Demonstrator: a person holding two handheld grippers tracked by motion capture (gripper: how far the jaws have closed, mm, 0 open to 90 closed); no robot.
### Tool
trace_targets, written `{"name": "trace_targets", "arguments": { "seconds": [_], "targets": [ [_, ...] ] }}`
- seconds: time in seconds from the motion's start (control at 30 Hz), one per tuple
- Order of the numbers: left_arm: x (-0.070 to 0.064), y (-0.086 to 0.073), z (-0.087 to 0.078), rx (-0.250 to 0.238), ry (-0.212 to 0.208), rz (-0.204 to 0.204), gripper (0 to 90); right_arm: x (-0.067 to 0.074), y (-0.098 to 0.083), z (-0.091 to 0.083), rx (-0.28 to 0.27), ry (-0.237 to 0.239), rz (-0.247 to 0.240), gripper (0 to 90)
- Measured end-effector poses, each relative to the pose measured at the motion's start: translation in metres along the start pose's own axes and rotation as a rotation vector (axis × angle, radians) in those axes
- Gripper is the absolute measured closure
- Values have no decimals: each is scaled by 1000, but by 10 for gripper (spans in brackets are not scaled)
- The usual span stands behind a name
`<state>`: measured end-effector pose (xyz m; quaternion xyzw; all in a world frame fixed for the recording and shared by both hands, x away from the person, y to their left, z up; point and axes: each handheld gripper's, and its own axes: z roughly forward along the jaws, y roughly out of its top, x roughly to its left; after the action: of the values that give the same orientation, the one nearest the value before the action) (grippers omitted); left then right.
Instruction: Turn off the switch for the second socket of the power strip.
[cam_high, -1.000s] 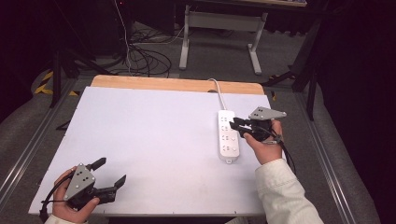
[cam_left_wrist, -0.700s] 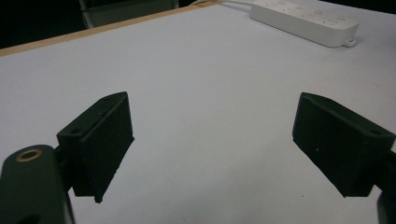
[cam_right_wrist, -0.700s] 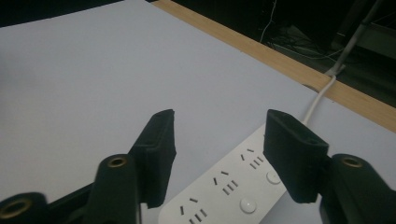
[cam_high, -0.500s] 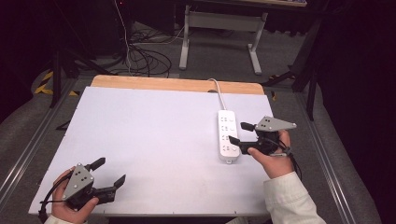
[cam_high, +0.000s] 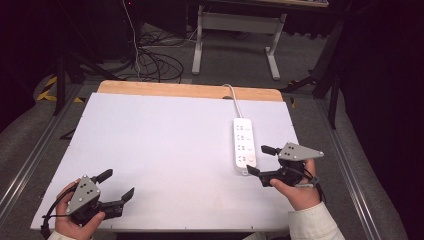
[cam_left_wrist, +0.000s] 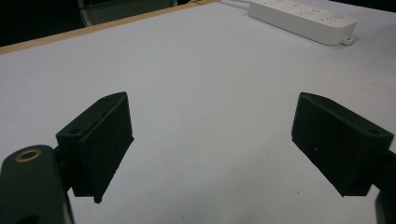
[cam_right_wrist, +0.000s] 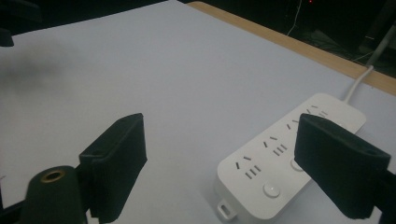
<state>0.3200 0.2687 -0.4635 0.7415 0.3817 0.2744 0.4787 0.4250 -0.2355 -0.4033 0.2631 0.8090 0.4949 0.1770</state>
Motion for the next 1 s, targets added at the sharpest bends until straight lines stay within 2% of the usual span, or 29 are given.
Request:
{"name": "trace_targets", "arguments": {
  "seconds": [0.37,0.6,0.77,0.9,1.0],
  "targets": [
    [0,-1,1,0,-7,-8,127,8,-33,4,5,55,16,136],
    [0,-1,0,3,-11,-9,126,7,-54,8,16,49,52,115],
    [1,-3,1,4,-17,-14,127,9,-68,13,26,41,41,121],
    [0,-3,1,10,-19,5,127,11,-75,16,47,31,40,121],
    [0,-4,1,9,-18,4,127,13,-80,18,66,31,34,120]
  ]
}}
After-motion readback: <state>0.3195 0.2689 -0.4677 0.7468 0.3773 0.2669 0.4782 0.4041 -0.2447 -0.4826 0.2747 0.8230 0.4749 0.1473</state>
